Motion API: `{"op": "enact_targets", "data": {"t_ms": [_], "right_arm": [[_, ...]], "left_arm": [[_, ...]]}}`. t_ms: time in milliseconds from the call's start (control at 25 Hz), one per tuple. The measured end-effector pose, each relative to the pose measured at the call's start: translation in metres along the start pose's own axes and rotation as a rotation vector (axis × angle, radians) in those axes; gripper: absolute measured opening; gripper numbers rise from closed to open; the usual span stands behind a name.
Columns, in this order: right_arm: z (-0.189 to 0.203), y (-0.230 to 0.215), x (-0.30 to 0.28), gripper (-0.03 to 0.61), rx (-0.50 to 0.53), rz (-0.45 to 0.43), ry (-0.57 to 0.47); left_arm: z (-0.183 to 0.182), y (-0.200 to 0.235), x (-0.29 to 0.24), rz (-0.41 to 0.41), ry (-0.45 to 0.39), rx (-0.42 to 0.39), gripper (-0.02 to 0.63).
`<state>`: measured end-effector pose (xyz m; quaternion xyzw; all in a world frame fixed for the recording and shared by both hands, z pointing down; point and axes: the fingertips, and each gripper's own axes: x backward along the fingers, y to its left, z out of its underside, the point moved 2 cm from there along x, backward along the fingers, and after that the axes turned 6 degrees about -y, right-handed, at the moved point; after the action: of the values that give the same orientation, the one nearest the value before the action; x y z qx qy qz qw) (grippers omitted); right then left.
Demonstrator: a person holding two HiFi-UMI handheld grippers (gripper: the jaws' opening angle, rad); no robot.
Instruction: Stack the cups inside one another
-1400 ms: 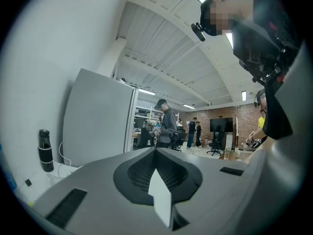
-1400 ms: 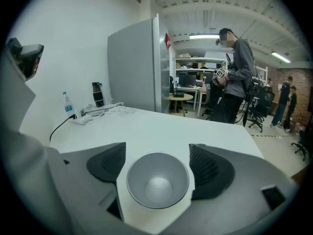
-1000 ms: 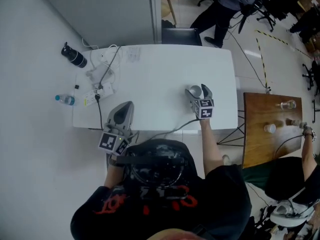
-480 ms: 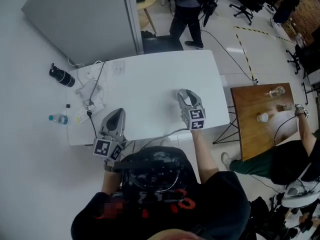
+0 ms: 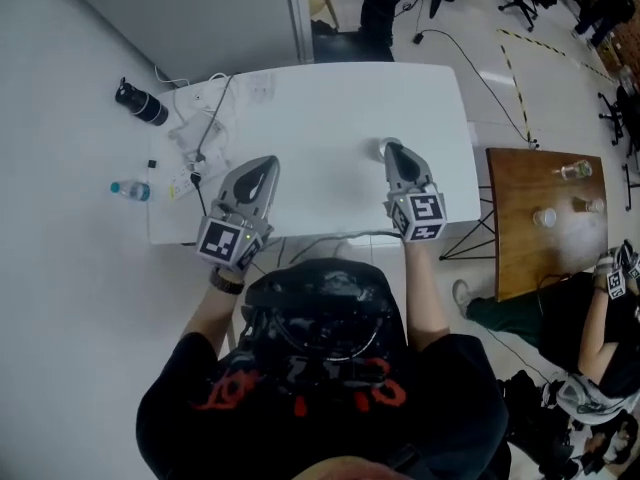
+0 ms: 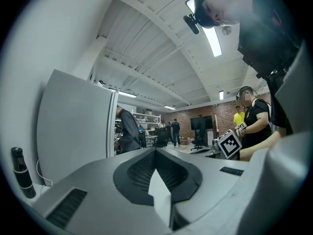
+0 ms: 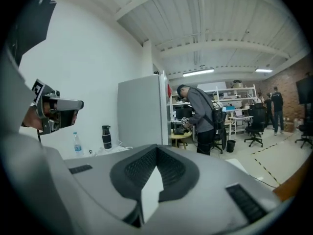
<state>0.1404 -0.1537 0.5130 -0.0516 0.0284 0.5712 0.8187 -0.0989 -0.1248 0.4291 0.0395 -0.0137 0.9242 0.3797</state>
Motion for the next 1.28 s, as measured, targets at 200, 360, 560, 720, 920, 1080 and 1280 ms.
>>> {"op": "enact_targets", "data": {"t_ms": [200,360,560,720,920,1080,1280], "right_arm": [[-0.005,0.009,0.018,0.006,-0.020,0.004,-0.006],[-0.020,0.021,0.027,0.006,-0.045,-0.053,-0.050],[-0.041,0.037,0.037,0.006,-0.050,-0.105,-0.113],[-0.059,0.045,0.041,0.006,-0.040,-0.119,-0.138],[-0.075,0.055,0.045,0.006,-0.041,-0.133,-0.166],[-0.090,0.057,0.053,0.006,-0.020,-0.128,-0.198],[-0.102,0.057,0.062,0.005,0.005,-0.110,-0.243]], "left_arm": [[0.003,-0.012,0.005,0.027,0.000,-0.007,0.003],[-0.003,-0.013,0.005,0.003,-0.020,0.024,0.003],[-0.004,-0.012,0.012,-0.016,-0.036,0.053,0.003],[-0.002,-0.013,0.016,-0.032,-0.012,0.079,0.003],[-0.010,-0.010,0.019,-0.054,-0.040,0.074,0.003],[-0.018,-0.009,0.020,-0.072,-0.066,0.078,0.003],[-0.017,-0.010,0.026,-0.097,-0.065,0.083,0.003]]}}
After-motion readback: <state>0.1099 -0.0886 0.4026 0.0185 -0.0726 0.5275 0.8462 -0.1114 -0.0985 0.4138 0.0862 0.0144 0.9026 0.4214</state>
